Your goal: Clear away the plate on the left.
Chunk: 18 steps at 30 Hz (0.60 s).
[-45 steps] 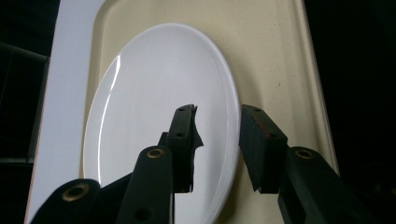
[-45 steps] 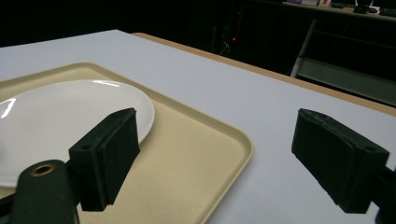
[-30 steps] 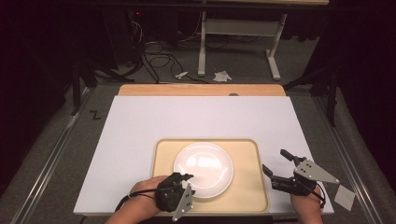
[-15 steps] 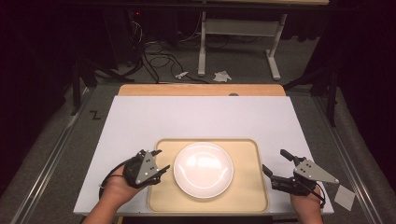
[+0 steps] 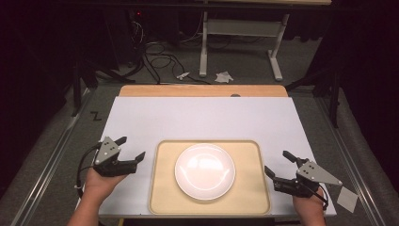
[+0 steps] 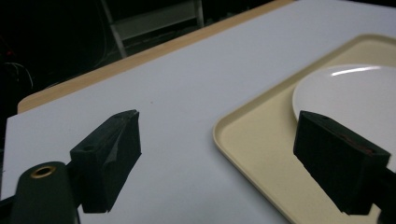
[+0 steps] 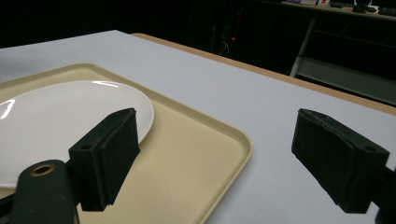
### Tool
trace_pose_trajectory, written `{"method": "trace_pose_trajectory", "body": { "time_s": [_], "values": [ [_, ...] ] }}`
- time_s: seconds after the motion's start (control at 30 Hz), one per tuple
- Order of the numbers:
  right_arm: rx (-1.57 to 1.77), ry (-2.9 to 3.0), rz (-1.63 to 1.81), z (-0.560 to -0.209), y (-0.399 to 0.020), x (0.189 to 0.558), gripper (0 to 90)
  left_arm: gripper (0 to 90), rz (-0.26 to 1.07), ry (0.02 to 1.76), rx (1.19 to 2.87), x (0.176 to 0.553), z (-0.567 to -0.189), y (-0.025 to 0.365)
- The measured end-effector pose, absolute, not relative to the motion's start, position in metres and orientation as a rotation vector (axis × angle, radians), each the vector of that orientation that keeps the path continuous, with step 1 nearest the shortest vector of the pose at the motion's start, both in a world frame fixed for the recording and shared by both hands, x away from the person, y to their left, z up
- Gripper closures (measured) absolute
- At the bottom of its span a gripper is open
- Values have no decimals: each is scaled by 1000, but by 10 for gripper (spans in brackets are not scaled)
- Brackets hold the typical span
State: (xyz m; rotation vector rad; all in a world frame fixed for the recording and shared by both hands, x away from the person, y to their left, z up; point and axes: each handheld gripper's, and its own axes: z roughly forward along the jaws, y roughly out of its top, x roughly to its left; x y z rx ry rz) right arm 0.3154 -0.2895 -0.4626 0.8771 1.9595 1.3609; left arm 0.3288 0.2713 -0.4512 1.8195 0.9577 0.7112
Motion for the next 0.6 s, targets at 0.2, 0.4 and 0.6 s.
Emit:
{"method": "trace_pose_trajectory", "body": {
  "time_s": [0.2, 0.4, 0.6],
  "values": [
    [879, 1960, 1359, -463, -290, 315, 157, 4, 708, 1040, 1712, 327, -449, 294],
    [879, 1961, 1357, -463, -289, 316, 157, 3, 719, 1027, 1718, 327, -450, 290],
    [884, 1962, 1358, -463, -289, 316, 157, 6, 741, 1005, 1743, 326, -449, 286]
  ]
}}
